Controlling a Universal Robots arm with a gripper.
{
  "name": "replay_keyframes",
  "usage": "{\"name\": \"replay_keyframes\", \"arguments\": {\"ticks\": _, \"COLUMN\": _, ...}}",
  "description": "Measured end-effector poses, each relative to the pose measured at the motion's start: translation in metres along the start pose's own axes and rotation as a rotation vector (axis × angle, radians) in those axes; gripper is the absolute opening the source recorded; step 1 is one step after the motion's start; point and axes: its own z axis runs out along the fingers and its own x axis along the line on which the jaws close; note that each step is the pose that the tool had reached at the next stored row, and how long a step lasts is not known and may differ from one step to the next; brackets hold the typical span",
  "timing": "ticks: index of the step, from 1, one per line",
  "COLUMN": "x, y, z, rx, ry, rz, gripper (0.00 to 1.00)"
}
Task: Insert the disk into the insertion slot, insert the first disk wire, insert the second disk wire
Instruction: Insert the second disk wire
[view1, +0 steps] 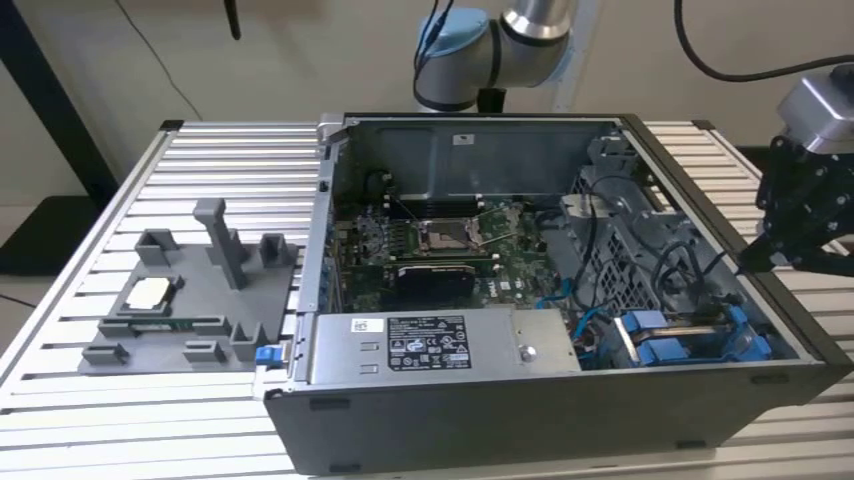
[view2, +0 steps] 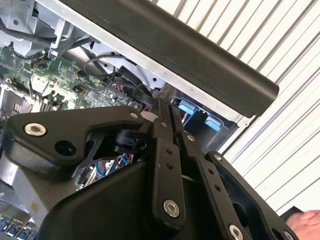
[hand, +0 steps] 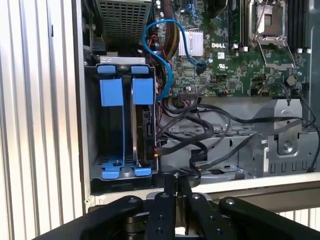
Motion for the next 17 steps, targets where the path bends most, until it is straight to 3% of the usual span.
{"name": "replay_keyframes", "arguments": {"ticks": 3, "x": 0.0001, "y": -0.0010, "z": 0.0001, "rx": -0.0063, "ry": -0.0004, "rz": 0.001, "gripper": 0.17}}
{"name": "replay_keyframes", "arguments": {"ticks": 6, "x": 0.0010, "y": -0.0032, "z": -0.0002, "rx": -0.0148, "ry": -0.0047, "rz": 0.003, "gripper": 0.25}}
{"name": "replay_keyframes", "arguments": {"ticks": 7, "x": 0.0018, "y": -0.0042, "z": -0.0004, "rx": -0.0196, "ry": -0.0049, "rz": 0.004, "gripper": 0.32}}
{"name": "replay_keyframes", "arguments": {"ticks": 10, "x": 0.0047, "y": -0.0078, "z": -0.0010, "rx": -0.0378, "ry": -0.0042, "rz": 0.007, "gripper": 0.32}}
{"name": "replay_keyframes", "arguments": {"ticks": 13, "x": 0.0070, "y": -0.0090, "z": 0.0006, "rx": -0.0411, "ry": -0.0056, "rz": 0.009, "gripper": 0.32}}
{"name": "replay_keyframes", "arguments": {"ticks": 15, "x": 0.0073, "y": -0.0091, "z": 0.0018, "rx": -0.0408, "ry": -0.0108, "rz": 0.013, "gripper": 0.32}}
{"name": "replay_keyframes", "arguments": {"ticks": 17, "x": 0.0074, "y": -0.0091, "z": 0.0024, "rx": -0.0409, "ry": -0.0267, "rz": 0.016, "gripper": 0.32}}
